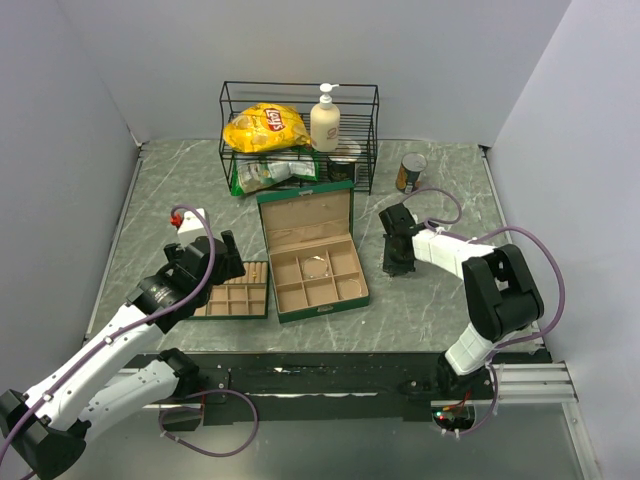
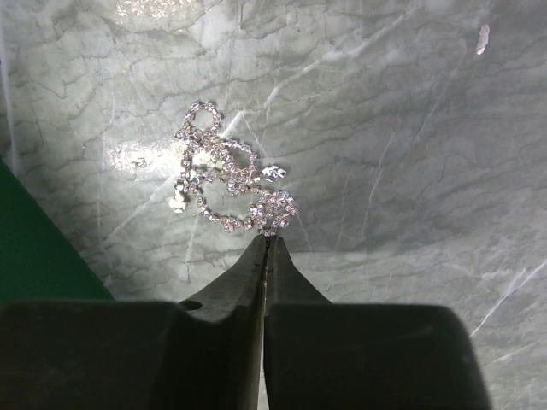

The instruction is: Organize the mixed jewelry

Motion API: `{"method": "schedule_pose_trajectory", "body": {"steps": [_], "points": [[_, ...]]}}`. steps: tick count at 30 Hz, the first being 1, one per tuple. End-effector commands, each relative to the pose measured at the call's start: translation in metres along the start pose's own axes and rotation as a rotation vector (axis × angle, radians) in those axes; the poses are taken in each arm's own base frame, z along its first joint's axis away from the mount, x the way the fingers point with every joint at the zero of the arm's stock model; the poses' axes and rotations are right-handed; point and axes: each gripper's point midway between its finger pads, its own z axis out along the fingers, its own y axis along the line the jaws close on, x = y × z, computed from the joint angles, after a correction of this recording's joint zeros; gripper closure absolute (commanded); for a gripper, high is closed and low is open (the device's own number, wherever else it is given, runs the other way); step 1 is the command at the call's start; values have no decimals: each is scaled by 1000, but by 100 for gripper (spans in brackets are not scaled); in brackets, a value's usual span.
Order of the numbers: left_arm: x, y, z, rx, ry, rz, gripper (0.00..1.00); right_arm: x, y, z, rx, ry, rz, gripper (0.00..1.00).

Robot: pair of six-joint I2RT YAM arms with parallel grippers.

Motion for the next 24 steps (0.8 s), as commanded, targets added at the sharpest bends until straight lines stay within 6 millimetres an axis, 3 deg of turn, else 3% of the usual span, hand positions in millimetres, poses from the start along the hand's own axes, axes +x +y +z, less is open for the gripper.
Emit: {"method": "schedule_pose_trajectory", "body": {"steps": [1, 4, 11, 16, 24], "points": [[-13, -5, -4, 22, -27, -18, 4, 14, -4, -1, -3, 38, -9, 100], [-13, -6, -4, 26, -26, -17, 4, 7, -2, -11, -21, -3, -19, 100], [-12, -6, -4, 27, -26, -16, 4, -22, -3, -61, -69, -167, -38, 100], [-14, -7, -4, 30, -30, -19, 4, -31, -1, -86, -109, -216, -32, 100], [-14, -7, -5, 33, -30, -21, 4, -55, 15, -141, -230, -319, -77, 100]]}}
